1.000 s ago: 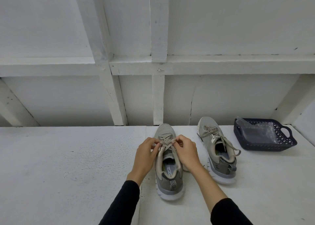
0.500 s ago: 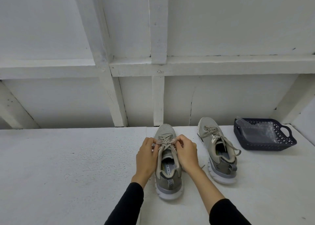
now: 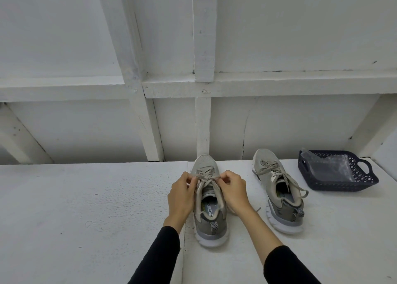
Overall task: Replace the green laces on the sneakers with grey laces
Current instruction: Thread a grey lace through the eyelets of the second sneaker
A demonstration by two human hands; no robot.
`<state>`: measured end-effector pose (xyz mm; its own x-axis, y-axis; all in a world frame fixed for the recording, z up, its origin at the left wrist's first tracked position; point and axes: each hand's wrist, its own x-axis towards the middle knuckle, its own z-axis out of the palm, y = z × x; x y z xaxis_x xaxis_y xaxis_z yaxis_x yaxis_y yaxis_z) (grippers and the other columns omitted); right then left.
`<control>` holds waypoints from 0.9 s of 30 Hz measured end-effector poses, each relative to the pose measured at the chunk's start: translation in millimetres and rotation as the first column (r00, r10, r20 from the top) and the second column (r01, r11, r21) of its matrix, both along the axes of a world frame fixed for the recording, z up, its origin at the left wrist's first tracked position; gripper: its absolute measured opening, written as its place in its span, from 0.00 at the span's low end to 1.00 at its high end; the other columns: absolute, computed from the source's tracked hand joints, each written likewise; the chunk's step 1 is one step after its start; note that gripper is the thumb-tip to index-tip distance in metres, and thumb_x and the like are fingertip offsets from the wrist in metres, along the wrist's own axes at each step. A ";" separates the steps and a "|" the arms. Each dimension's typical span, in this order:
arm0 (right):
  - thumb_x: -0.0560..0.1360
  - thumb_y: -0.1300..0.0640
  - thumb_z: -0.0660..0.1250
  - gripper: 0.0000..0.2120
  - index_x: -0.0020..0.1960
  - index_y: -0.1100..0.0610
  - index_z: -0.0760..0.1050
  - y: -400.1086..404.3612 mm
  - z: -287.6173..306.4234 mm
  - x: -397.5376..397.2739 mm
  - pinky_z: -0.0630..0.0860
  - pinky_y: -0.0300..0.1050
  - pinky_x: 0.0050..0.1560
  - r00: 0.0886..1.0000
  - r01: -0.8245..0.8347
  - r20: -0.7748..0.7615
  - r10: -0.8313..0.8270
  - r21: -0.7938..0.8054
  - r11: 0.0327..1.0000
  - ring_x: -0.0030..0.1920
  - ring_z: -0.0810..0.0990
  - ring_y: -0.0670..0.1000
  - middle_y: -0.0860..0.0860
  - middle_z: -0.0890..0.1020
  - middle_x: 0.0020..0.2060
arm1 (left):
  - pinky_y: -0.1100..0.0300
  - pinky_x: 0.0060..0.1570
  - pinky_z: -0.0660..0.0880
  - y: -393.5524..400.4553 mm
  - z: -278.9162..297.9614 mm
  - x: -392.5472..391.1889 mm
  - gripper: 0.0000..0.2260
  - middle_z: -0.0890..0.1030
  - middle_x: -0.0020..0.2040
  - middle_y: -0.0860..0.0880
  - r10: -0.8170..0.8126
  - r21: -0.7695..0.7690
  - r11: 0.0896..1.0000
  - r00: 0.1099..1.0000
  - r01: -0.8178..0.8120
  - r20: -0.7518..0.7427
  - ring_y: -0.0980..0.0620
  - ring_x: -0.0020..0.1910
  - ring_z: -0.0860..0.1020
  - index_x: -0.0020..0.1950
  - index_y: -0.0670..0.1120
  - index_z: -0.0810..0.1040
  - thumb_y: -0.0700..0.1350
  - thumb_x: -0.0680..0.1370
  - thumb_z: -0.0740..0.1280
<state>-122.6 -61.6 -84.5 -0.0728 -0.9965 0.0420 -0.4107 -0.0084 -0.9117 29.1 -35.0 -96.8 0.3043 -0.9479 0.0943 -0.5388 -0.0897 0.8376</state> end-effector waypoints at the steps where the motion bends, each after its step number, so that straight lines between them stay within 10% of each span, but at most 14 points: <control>1: 0.76 0.59 0.69 0.06 0.40 0.54 0.80 0.8 0.9 -2.9 0.71 0.31 0.38 0.999 -0.035 0.010 0.035 0.002 0.999 0.39 0.79 0.45 0.46 0.82 0.35 | 0.54 0.40 0.74 -0.6 0.5 1.9 0.10 0.80 0.39 0.56 -0.049 -0.017 0.999 0.998 0.049 -0.027 0.57 0.37 0.77 0.41 0.55 0.74 0.56 0.80 0.63; 6: 0.77 0.62 0.66 0.10 0.48 0.51 0.83 5.2 3.3 -8.4 0.75 0.32 0.48 0.984 -0.172 0.046 0.173 -0.011 0.985 0.46 0.81 0.42 0.44 0.85 0.43 | 0.47 0.48 0.78 -5.3 -3.6 13.8 0.08 0.79 0.45 0.57 -0.244 -0.115 0.966 0.962 0.230 -0.125 0.56 0.44 0.78 0.44 0.59 0.80 0.47 0.80 0.67; 19: 0.83 0.57 0.53 0.07 0.47 0.51 0.67 22.6 7.6 2.5 0.72 0.49 0.44 0.937 -0.205 -0.319 0.142 -0.174 0.963 0.43 0.74 0.51 0.49 0.75 0.44 | 0.54 0.46 0.77 3.8 7.1 12.9 0.05 0.79 0.48 0.58 -0.272 -0.036 0.958 0.938 0.286 0.214 0.59 0.43 0.77 0.52 0.54 0.73 0.53 0.82 0.60; 27: 0.82 0.58 0.55 0.06 0.51 0.52 0.71 21.9 4.4 2.1 0.72 0.39 0.43 0.956 -0.177 -0.259 0.134 -0.150 0.973 0.45 0.75 0.48 0.47 0.77 0.46 | 0.59 0.44 0.78 10.3 -1.5 10.2 0.03 0.80 0.45 0.61 -0.230 -0.125 0.961 0.964 0.247 0.137 0.62 0.44 0.79 0.52 0.58 0.72 0.51 0.82 0.60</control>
